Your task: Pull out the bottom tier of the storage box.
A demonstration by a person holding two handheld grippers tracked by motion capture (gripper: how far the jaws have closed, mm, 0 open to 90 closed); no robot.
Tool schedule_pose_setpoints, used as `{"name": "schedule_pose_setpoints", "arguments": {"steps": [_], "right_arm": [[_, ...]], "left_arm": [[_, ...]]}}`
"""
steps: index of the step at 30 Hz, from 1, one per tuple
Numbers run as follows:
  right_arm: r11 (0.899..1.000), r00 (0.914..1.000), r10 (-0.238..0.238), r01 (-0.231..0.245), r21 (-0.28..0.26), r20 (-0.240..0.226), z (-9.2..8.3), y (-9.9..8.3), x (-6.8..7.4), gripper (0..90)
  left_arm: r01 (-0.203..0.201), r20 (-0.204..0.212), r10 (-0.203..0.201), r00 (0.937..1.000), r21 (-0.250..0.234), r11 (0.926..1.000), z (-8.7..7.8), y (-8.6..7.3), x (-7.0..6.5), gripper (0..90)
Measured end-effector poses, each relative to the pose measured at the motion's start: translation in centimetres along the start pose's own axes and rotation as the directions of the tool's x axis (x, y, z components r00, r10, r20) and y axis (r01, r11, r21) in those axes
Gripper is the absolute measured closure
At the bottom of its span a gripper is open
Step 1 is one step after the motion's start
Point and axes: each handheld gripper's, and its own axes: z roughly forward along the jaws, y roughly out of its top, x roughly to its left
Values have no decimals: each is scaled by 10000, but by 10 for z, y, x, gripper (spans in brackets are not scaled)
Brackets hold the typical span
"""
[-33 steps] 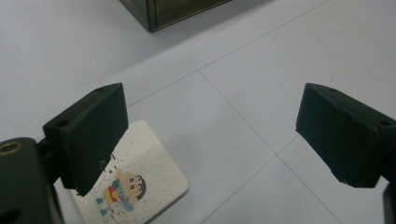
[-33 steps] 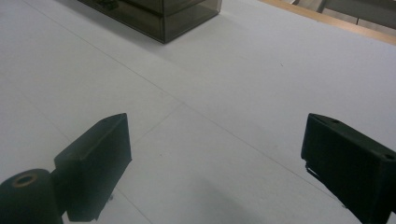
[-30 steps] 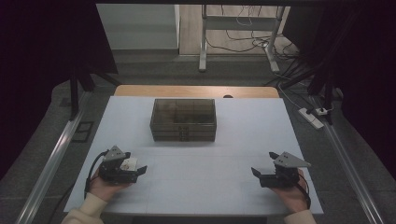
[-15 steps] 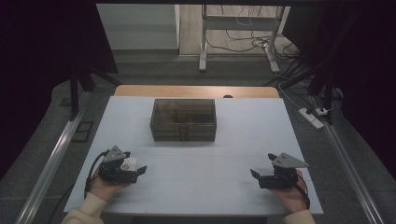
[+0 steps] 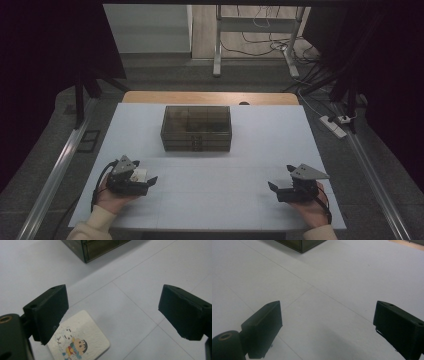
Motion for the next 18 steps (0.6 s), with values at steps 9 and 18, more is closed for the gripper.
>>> {"name": "schedule_pose_setpoints", "arguments": {"steps": [9,18], "right_arm": [[9999,10000,-4,4,129,-3,1,-1,0,82],[9996,10000,-53,53,280,-7,2,-2,0,82]], "left_arm": [[-495,-299,492,9983,-102,9987,0,2,-4,90],[-1041,-630,1040,9926,21,9946,2,3,-8,91]]}}
